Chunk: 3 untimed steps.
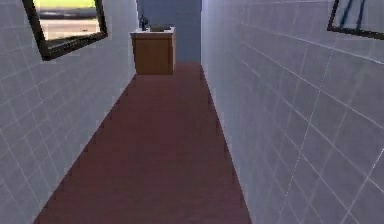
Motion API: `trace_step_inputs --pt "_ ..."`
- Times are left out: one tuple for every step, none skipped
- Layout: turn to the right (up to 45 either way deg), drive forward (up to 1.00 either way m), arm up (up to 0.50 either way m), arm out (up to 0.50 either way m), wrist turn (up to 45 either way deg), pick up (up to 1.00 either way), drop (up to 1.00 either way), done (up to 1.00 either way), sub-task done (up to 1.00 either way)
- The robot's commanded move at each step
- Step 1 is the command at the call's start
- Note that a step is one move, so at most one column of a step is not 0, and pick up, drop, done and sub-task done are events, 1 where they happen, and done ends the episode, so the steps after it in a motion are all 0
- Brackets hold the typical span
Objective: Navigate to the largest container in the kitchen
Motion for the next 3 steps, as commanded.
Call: trace_step_inputs --pt "0.0 1.0 0.0 0.0 0.0 0.0 0.0 0.0 0.0" --pt "0.0 1.0 0.0 0.0 0.0 0.0 0.0 0.0 0.0" --pt "0.0 1.0 0.0 0.0 0.0 0.0 0.0 0.0 0.0"
